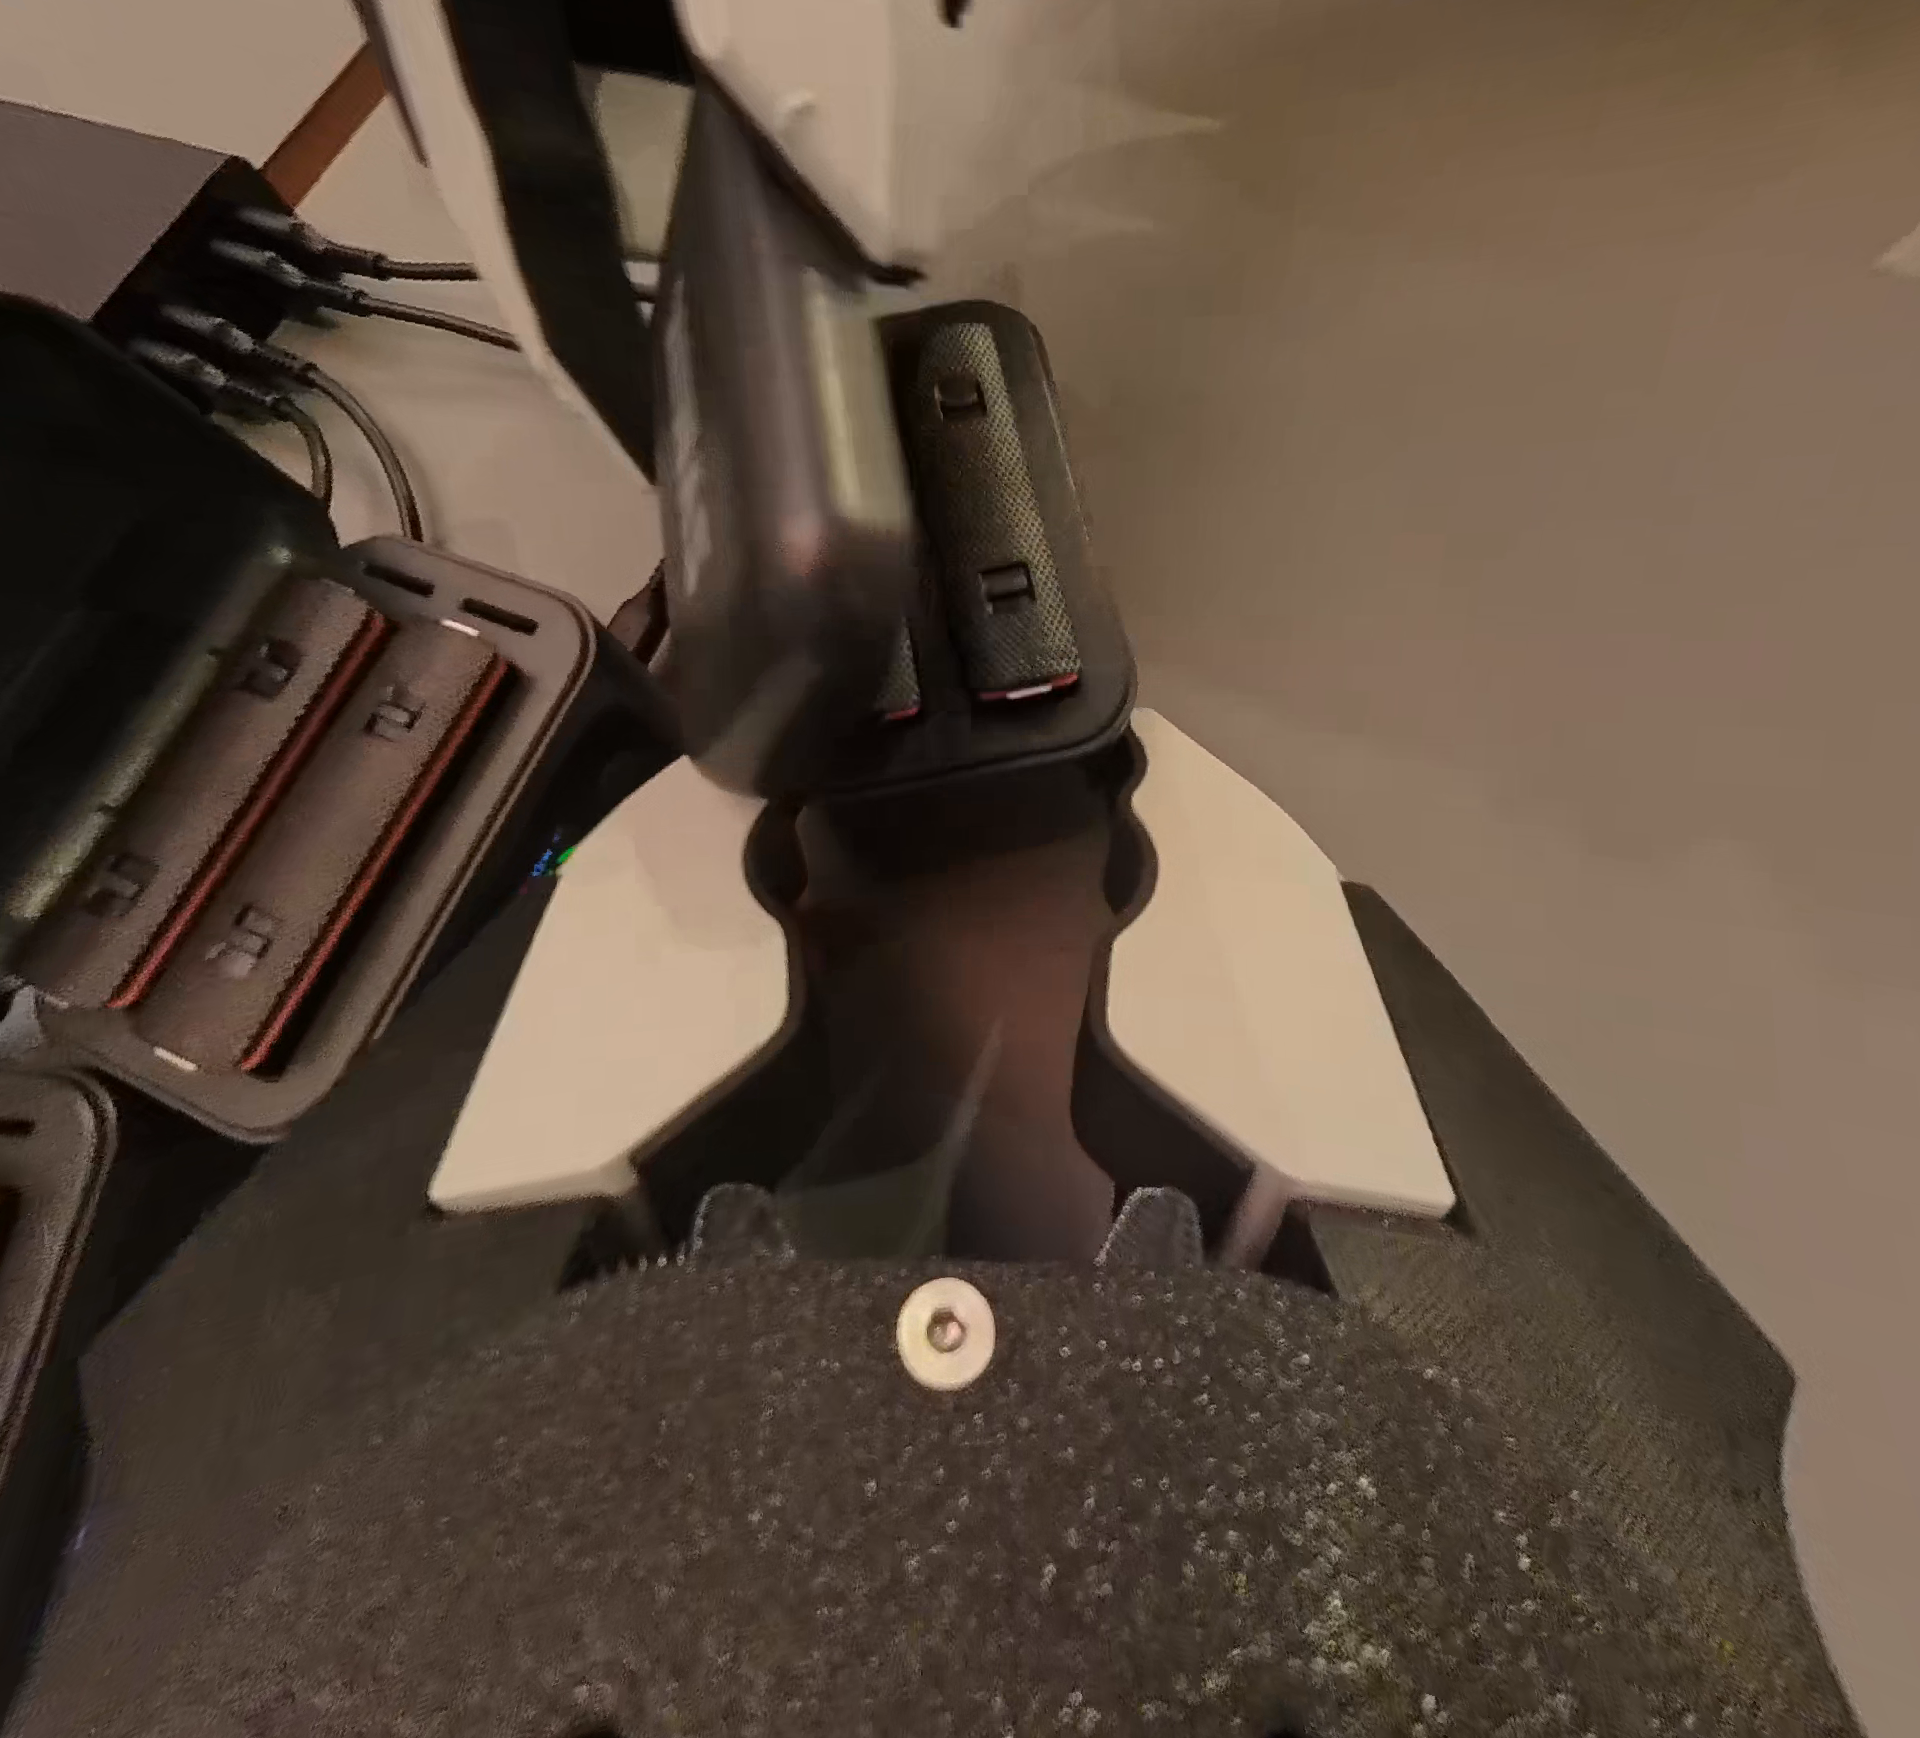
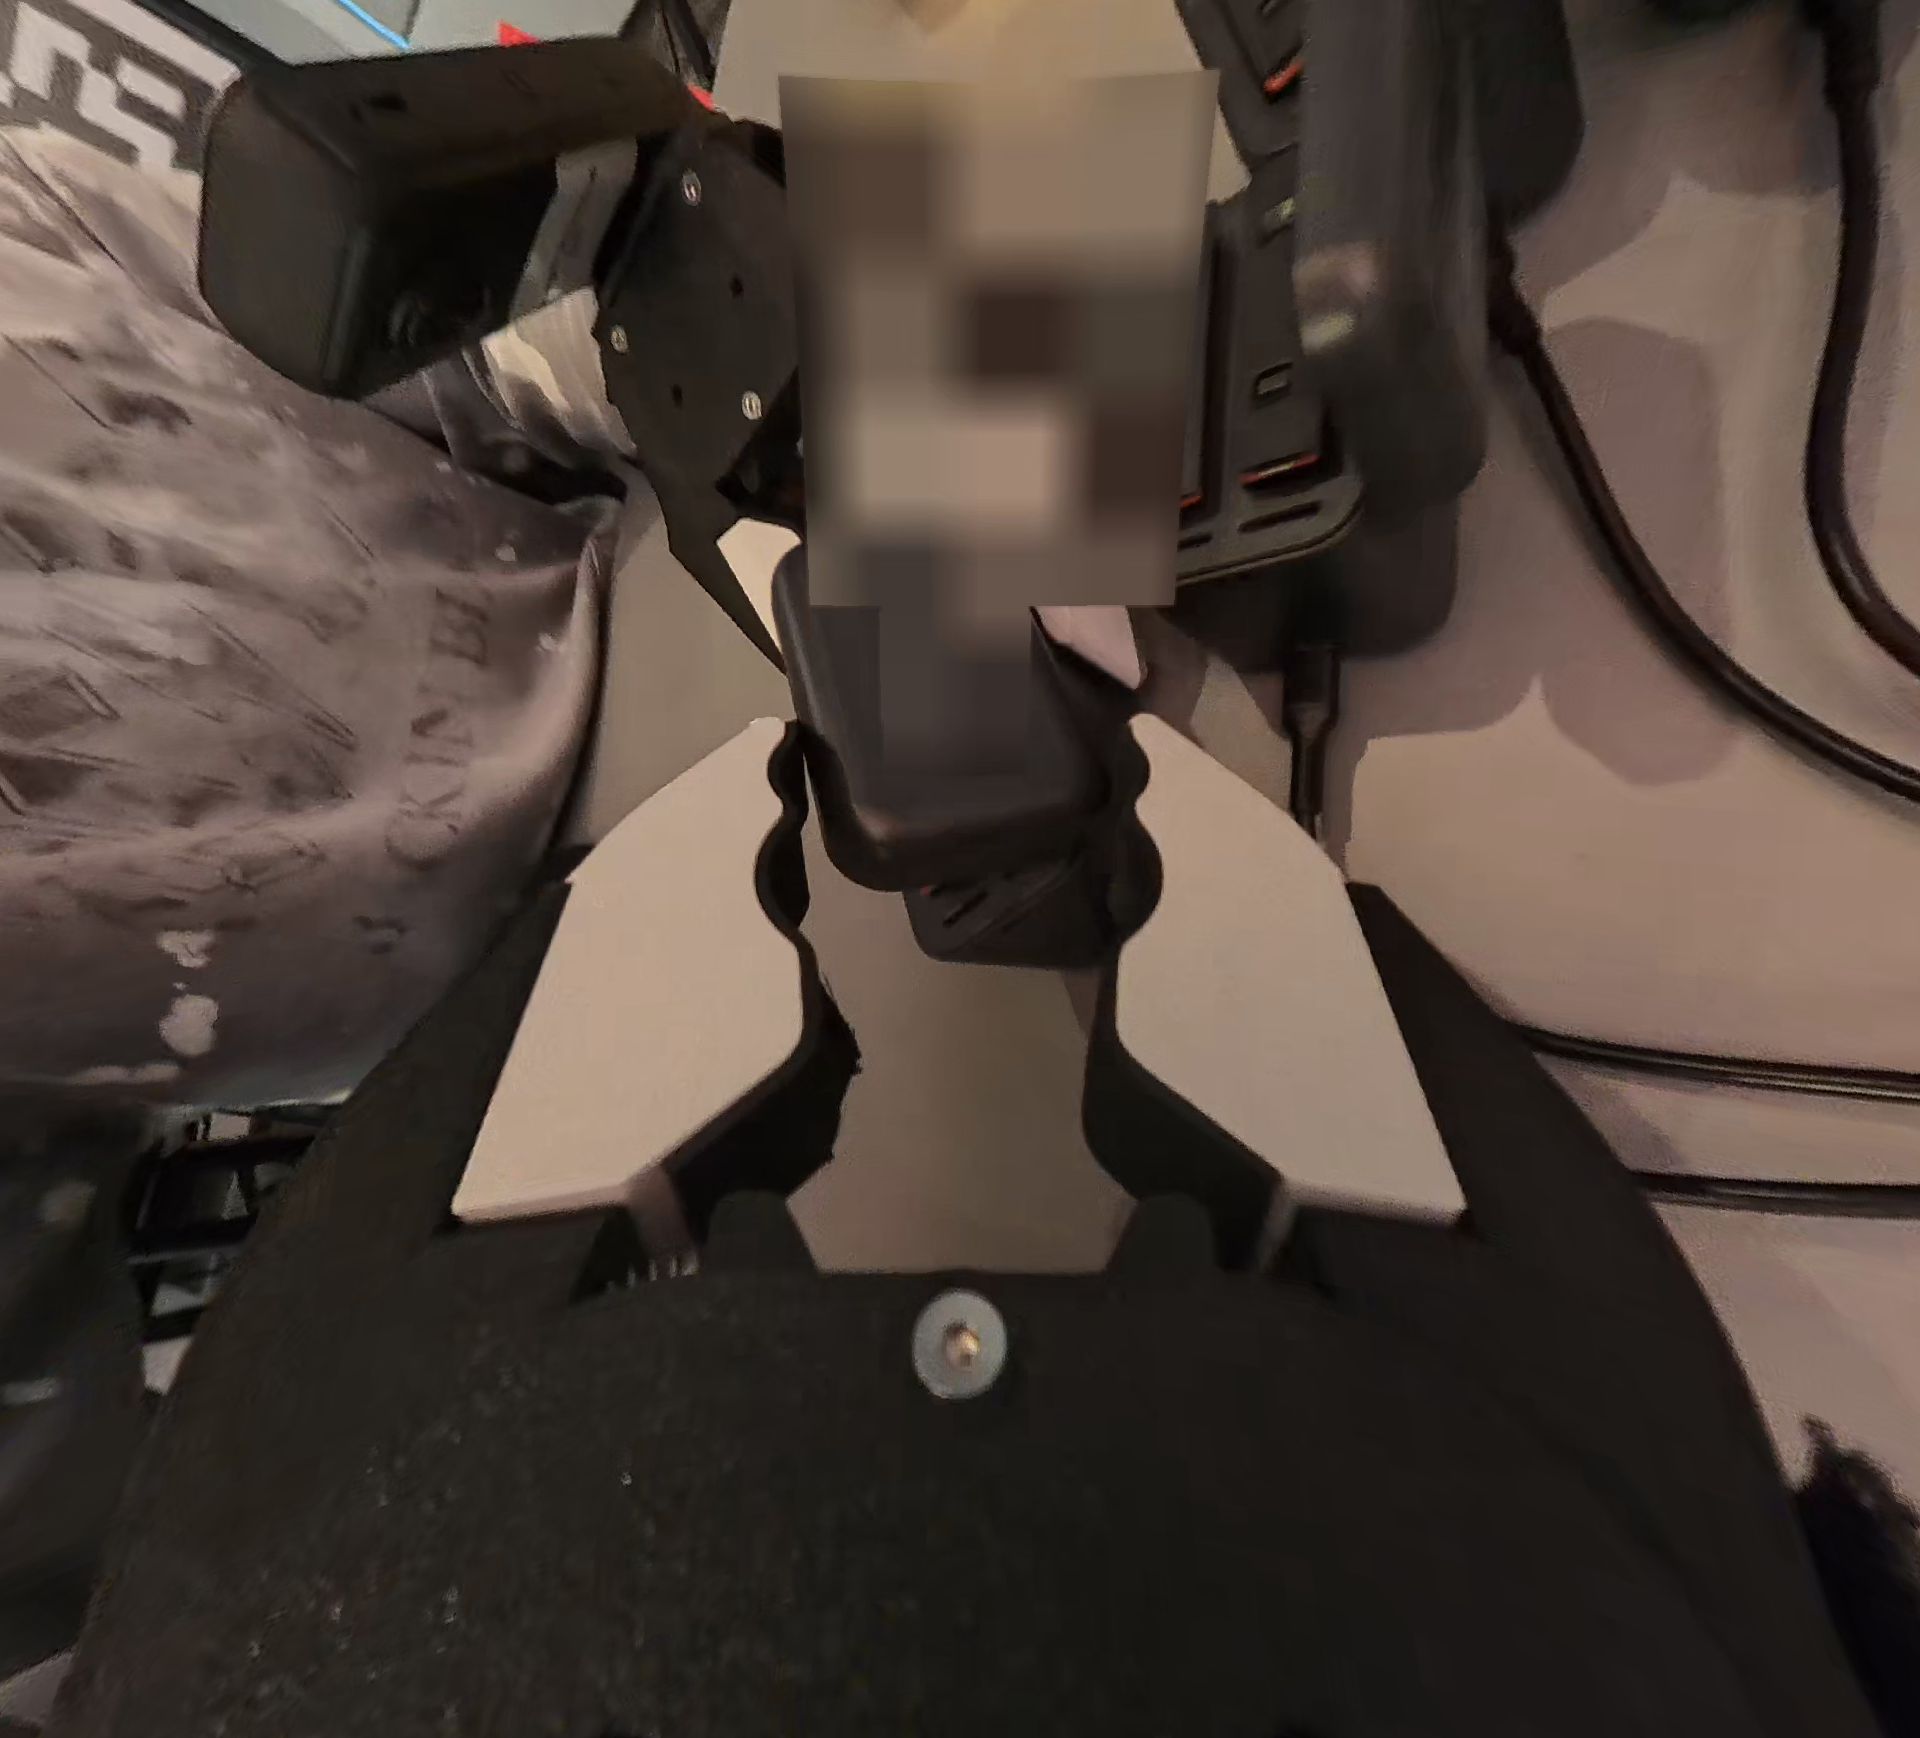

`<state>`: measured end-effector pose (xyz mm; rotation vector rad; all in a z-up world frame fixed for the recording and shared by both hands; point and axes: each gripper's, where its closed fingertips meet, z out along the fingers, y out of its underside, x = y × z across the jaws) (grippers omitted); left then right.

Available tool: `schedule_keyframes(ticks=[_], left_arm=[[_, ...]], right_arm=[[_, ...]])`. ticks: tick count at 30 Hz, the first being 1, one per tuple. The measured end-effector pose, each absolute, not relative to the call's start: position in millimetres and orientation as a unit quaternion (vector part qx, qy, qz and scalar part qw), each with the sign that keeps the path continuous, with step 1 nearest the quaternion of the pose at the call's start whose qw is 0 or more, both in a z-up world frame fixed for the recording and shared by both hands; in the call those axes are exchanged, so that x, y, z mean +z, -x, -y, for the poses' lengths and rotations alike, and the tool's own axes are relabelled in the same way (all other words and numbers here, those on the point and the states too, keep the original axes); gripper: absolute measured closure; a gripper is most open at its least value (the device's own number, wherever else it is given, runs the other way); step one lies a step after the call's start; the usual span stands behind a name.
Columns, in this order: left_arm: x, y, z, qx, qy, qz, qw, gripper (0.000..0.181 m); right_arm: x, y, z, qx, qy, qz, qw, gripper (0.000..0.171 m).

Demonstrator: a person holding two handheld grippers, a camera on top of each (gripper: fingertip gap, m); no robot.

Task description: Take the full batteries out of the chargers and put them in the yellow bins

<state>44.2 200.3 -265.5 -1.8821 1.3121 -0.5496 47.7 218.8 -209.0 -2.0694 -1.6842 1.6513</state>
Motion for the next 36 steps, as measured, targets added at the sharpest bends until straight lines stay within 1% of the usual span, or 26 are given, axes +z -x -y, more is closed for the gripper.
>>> schedule_keyframes(ticks=[1, 2, 3, 4, 5, 6, 7, 10, 13, 15, 16, 17, 18, 22, 23, 25, 28, 32, 36], left_arm=[[-266, -45, -199, -0.222, 0.731, -0.523, 0.377, 0.124], [-266, -46, -197, -0.231, 0.725, -0.532, 0.371, 0.125], [-265, -47, -196, -0.24, 0.719, -0.539, 0.366, 0.125], [-266, -48, -196, -0.242, 0.717, -0.545, 0.361, 0.126], [-267, -48, -197, -0.243, 0.716, -0.548, 0.358, 0.126], [-266, -49, -197, -0.246, 0.715, -0.549, 0.357, 0.126], [-266, -49, -198, -0.25, 0.715, -0.547, 0.356, 0.126], [-267, -47, -201, -0.24, 0.717, -0.548, 0.357, 0.127], [-268, -45, -203, -0.221, 0.719, -0.549, 0.364, 0.124], [-268, -40, -203, -0.213, 0.725, -0.547, 0.361, 0.123], [-266, -37, -203, -0.214, 0.727, -0.541, 0.364, 0.123], [-263, -34, -202, -0.218, 0.729, -0.535, 0.367, 0.123], [-258, -29, -201, -0.221, 0.731, -0.527, 0.372, 0.123], [-239, 2, -198, -0.193, 0.744, -0.497, 0.403, 0.129], [-238, 15, -200, -0.167, 0.753, -0.49, 0.407, 0.133], [-240, 44, -204, -0.119, 0.778, -0.467, 0.403, 0.135], [-243, 76, -206, -0.107, 0.813, -0.411, 0.399, 0.137], [-255, 100, -222, -0.092, 0.843, -0.36, 0.39, 0.13], [-260, 100, -244, -0.071, 0.847, -0.35, 0.394, 0.124]], right_arm=[[-204, -45, -222, 0.537, 0.658, 0.528, 0.01, 0.117], [-197, -41, -227, 0.548, 0.657, 0.517, 0.025, 0.129], [-194, -39, -234, 0.546, 0.664, 0.51, 0.04, 0.137], [-197, -39, -239, 0.528, 0.672, 0.517, 0.055, 0.134], [-199, -40, -243, 0.504, 0.676, 0.532, 0.074, 0.126], [-199, -39, -247, 0.484, 0.677, 0.545, 0.103, 0.125], [-197, -39, -252, 0.466, 0.679, 0.552, 0.131, 0.129], [-193, -36, -252, 0.435, 0.673, 0.57, 0.183, 0.135], [-197, -38, -243, 0.385, 0.655, 0.618, 0.203, 0.134], [-202, -38, -238, 0.336, 0.638, 0.661, 0.208, 0.132], [-205, -38, -236, 0.312, 0.632, 0.678, 0.208, 0.133], [-208, -38, -236, 0.283, 0.631, 0.692, 0.207, 0.148], [-210, -39, -239, 0.258, 0.631, 0.701, 0.209, 0.15], [-212, -53, -259, 0.187, 0.665, 0.697, 0.193, 0.154], [-212, -58, -265, 0.169, 0.675, 0.692, 0.193, 0.156], [-212, -67, -276, 0.134, 0.692, 0.682, 0.197, 0.158], [-213, -80, -287, 0.091, 0.717, 0.664, 0.192, 0.159], [-214, -91, -295, 0.055, 0.74, 0.644, 0.186, 0.159], [-214, -96, -297, 0.029, 0.758, 0.628, 0.173, 0.159]])
